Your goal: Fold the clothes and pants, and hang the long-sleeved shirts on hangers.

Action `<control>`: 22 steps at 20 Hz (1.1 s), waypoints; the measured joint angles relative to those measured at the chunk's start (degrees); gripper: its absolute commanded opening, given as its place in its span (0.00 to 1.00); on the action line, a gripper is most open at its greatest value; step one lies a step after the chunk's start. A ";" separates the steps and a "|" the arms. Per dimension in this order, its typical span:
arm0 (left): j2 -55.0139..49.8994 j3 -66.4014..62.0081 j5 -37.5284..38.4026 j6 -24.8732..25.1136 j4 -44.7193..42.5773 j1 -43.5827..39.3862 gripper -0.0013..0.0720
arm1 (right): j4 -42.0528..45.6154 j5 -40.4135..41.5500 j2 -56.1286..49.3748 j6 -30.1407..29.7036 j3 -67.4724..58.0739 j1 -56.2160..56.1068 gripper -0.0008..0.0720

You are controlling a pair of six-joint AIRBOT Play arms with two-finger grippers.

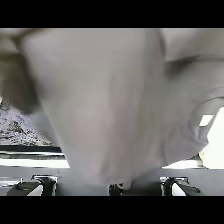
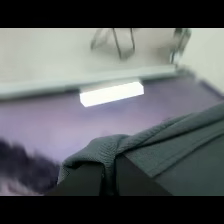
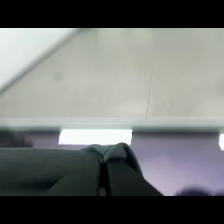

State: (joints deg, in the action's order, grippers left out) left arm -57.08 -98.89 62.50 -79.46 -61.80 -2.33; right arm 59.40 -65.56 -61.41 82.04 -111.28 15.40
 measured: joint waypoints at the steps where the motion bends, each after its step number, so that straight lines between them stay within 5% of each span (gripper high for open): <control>1: -2.23 3.78 -0.42 0.31 -0.09 -0.24 0.05 | -0.09 -1.86 -4.66 0.02 0.46 -0.02 0.07; 7: -21.81 18.51 -11.76 1.62 0.15 -2.03 0.05 | -6.49 -5.31 -31.82 8.17 1.27 -0.09 0.07; 12: -33.97 20.00 -14.32 1.92 4.57 -2.45 0.05 | -9.51 -7.89 -43.74 12.66 1.36 -2.99 0.07; 13: -35.28 20.09 -13.64 1.92 5.25 -2.51 0.10 | -8.44 -8.81 -45.22 13.03 1.36 -4.17 0.07; 14: -36.33 20.11 -12.57 1.95 5.99 -2.47 0.26 | -7.19 -9.68 -46.27 13.20 1.36 -5.29 0.08; 15: -37.05 19.93 -10.95 1.92 6.38 -2.12 0.57 | -5.99 -10.38 -47.04 13.68 1.36 -6.25 0.25; 16: -37.48 19.26 -8.96 1.88 6.64 -1.40 0.85 | -4.72 -11.26 -47.45 13.92 1.29 -6.99 0.63; 17: -37.79 18.14 -6.29 1.60 6.88 -0.22 0.93 | -3.58 -12.02 -47.41 14.12 1.16 -7.21 0.75; 22: -37.44 13.03 16.87 0.00 5.55 12.22 0.90 | 9.66 -23.32 -42.10 14.69 0.96 -2.45 0.77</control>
State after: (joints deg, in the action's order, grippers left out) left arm -94.52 -85.86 79.37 -79.46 -56.25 9.89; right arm 69.06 -88.88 -103.50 96.73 -110.32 12.95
